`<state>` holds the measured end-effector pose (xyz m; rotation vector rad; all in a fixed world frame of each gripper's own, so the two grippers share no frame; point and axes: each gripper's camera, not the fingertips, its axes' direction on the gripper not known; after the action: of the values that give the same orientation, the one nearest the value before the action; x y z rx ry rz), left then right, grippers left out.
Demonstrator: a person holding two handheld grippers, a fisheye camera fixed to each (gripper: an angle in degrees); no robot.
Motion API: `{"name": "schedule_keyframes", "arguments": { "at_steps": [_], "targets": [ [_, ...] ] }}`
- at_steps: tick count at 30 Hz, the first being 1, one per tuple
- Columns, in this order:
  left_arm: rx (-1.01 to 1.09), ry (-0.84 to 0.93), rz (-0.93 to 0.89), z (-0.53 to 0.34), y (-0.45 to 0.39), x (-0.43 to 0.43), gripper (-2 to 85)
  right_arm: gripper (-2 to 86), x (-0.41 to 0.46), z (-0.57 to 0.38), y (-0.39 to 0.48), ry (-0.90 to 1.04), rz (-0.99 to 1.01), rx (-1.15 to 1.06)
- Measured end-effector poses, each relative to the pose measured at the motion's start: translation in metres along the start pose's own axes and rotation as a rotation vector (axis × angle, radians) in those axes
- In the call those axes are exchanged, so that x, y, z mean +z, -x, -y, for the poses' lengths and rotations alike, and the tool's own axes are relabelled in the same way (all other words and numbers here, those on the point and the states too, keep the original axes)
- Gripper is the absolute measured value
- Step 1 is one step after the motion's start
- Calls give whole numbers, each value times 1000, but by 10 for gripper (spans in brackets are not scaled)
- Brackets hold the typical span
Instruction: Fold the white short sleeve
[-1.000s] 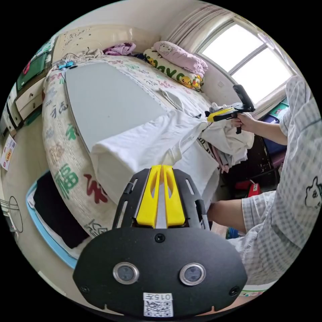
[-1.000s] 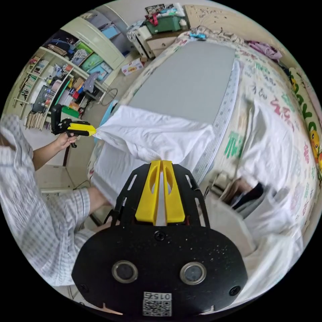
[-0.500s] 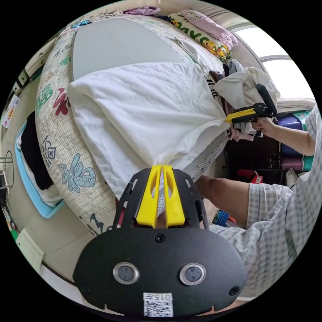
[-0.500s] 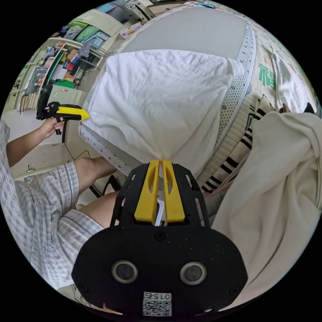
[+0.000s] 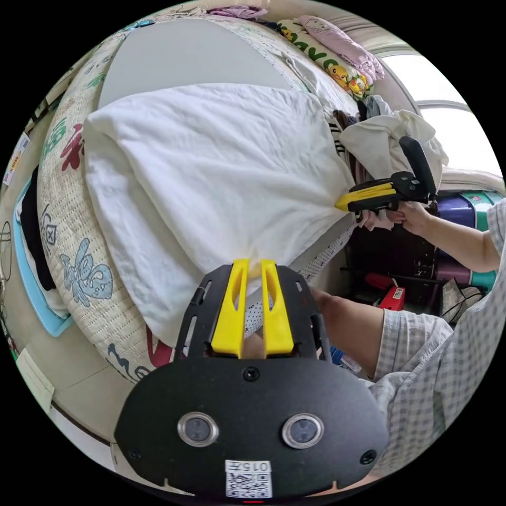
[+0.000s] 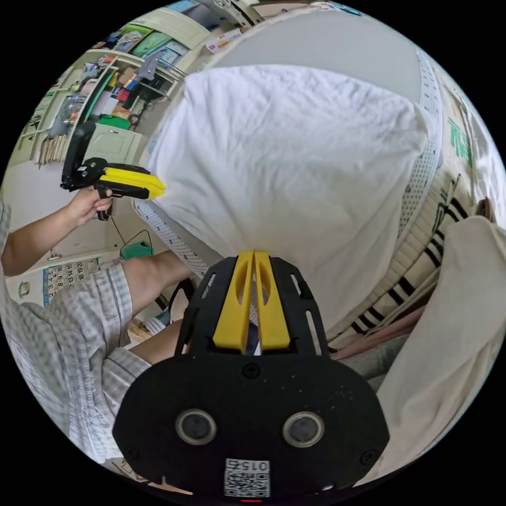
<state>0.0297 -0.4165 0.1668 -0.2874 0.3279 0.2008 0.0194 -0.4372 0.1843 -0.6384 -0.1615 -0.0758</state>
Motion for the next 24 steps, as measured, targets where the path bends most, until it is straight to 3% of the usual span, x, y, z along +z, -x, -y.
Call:
{"name": "schedule_keyframes", "arguments": {
  "at_steps": [4,6,9,14,19,24],
  "targets": [
    [-25,25,-50,-5,16,-13,22,-4,-19,5,-17,28,74,63],
    [-85,-93,-119,-4,40,-44,23,-1,-57,12,-36,-91,79,122],
    [-225,-282,-83,3,81,-92,46,12,-107,28,-69,-277,7,222],
    [-452,-439,-189,22,152,-125,101,84,-131,76,-122,-340,-48,382],
    [-500,-395,-219,43,185,-115,104,95,-117,110,-158,-291,46,491],
    [-499,-359,-243,49,198,-107,56,41,-106,121,-163,-267,61,484]
  ]
}}
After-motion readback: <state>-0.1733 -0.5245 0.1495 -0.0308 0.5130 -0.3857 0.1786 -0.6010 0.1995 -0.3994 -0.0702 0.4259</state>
